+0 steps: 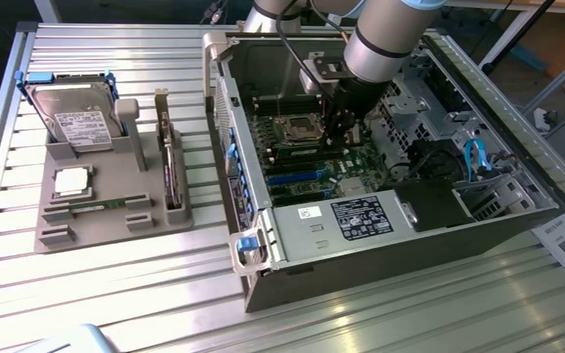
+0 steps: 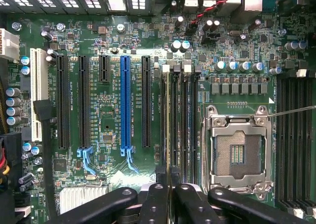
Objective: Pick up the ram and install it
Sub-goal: 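Insert the ram into the slot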
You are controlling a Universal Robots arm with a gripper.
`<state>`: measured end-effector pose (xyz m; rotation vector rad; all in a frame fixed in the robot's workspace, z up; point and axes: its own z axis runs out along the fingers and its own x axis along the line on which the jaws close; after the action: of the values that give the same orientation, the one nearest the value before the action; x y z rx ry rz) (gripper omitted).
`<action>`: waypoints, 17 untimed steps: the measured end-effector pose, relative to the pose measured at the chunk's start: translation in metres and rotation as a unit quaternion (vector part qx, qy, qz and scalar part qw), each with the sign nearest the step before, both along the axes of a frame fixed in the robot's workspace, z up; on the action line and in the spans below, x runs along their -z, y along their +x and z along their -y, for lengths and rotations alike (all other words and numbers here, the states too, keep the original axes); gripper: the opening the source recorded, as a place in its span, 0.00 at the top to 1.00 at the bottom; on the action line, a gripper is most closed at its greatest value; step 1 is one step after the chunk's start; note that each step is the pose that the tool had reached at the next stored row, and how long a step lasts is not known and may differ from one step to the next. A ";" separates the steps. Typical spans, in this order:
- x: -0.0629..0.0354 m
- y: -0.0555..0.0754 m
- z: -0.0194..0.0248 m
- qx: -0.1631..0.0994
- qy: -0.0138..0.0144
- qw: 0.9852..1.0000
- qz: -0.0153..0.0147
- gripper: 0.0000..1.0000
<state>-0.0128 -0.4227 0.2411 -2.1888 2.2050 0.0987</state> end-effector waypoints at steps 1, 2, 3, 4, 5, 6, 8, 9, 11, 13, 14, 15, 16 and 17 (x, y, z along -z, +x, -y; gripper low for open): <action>0.0000 0.000 0.0000 0.000 0.000 1.000 0.000 0.88; 0.0000 0.000 0.0000 0.000 0.000 1.000 0.000 0.88; 0.0001 0.000 0.0000 0.000 0.000 1.000 0.000 0.88; 0.0003 0.000 0.0000 0.000 0.000 1.000 0.000 0.88; 0.0004 0.000 0.0000 0.000 0.000 1.000 0.000 0.88; 0.0006 0.000 0.0000 0.000 0.000 1.000 0.000 0.88; 0.0016 0.000 0.0000 0.000 0.000 1.000 0.000 0.88; 0.0017 0.000 0.0000 -0.001 0.000 1.000 0.000 0.88; 0.0019 0.000 0.0000 -0.001 0.000 1.000 0.000 0.88; 0.0019 0.000 -0.0001 -0.001 0.000 1.000 0.000 0.88; 0.0019 0.000 -0.0001 -0.001 0.000 1.000 0.000 0.88; 0.0020 0.000 -0.0003 -0.001 0.000 1.000 0.000 0.88; 0.0020 0.000 -0.0003 -0.001 0.000 1.000 0.000 0.88; 0.0020 0.000 -0.0003 -0.001 0.000 1.000 0.000 0.88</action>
<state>-0.0128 -0.4224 0.2392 -2.1900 2.2035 0.0986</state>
